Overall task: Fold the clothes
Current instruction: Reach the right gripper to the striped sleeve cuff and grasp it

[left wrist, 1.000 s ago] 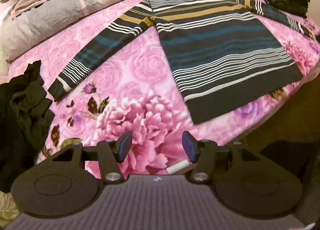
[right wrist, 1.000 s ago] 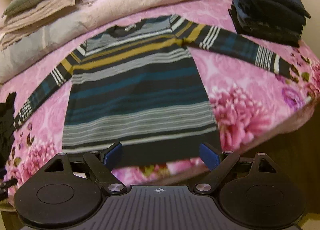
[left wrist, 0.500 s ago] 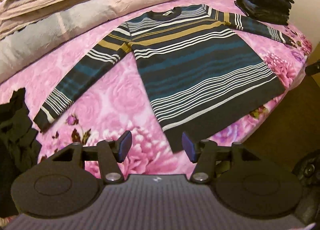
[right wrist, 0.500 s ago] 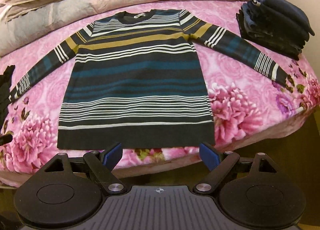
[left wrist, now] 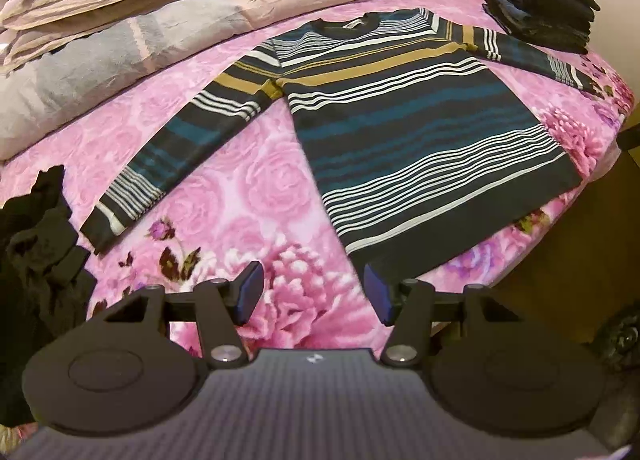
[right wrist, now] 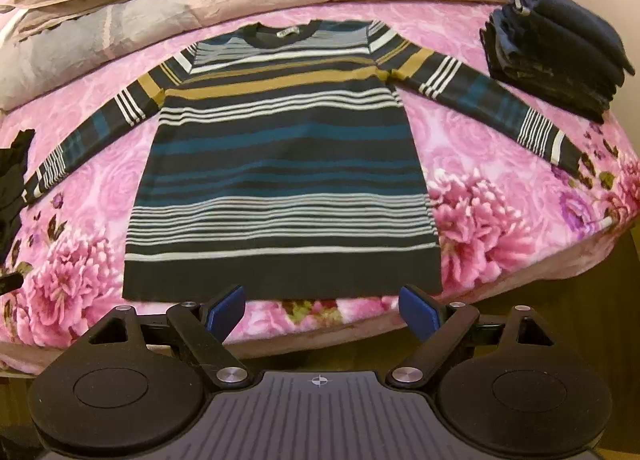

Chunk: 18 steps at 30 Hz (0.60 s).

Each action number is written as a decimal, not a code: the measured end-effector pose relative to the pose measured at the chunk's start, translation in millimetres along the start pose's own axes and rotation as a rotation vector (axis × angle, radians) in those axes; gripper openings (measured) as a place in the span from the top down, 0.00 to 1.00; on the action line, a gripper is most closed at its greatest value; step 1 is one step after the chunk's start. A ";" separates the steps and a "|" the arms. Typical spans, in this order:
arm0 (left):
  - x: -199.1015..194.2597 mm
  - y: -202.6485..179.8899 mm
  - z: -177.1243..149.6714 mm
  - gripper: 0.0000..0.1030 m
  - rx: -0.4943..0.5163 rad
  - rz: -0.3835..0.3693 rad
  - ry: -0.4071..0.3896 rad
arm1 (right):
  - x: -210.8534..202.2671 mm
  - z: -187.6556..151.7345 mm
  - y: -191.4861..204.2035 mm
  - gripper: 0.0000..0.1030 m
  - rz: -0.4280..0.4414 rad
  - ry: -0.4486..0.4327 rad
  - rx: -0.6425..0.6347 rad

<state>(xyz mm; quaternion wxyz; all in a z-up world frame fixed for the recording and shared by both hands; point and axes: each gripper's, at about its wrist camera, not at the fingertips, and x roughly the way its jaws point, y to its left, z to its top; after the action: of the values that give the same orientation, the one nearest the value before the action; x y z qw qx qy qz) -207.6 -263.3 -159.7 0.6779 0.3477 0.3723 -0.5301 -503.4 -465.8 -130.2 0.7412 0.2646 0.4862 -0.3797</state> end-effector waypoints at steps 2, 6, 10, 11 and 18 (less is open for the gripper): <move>0.8 2.3 -3.7 0.47 -0.006 0.011 0.007 | -2.0 -0.8 1.9 0.16 -0.006 -0.021 -0.001; 8.6 7.6 -8.9 0.41 -0.042 0.025 0.041 | -1.5 0.3 4.4 0.00 0.004 -0.040 -0.020; 15.8 13.3 -5.4 0.40 -0.083 0.060 0.067 | 13.1 14.2 6.1 0.00 0.052 -0.022 -0.073; 16.0 16.0 -3.0 0.39 -0.102 0.074 0.072 | 20.3 20.6 7.6 0.00 0.071 -0.013 -0.088; 3.3 55.5 -3.1 0.35 -0.211 0.196 0.103 | 68.7 70.6 62.5 0.00 0.257 -0.005 -0.324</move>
<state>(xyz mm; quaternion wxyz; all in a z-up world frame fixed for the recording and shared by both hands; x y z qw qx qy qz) -153.2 -251.3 -159.8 0.7390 0.3361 0.4246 -0.4007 -399.1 -504.8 -164.7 0.8176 0.2011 0.5013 -0.1995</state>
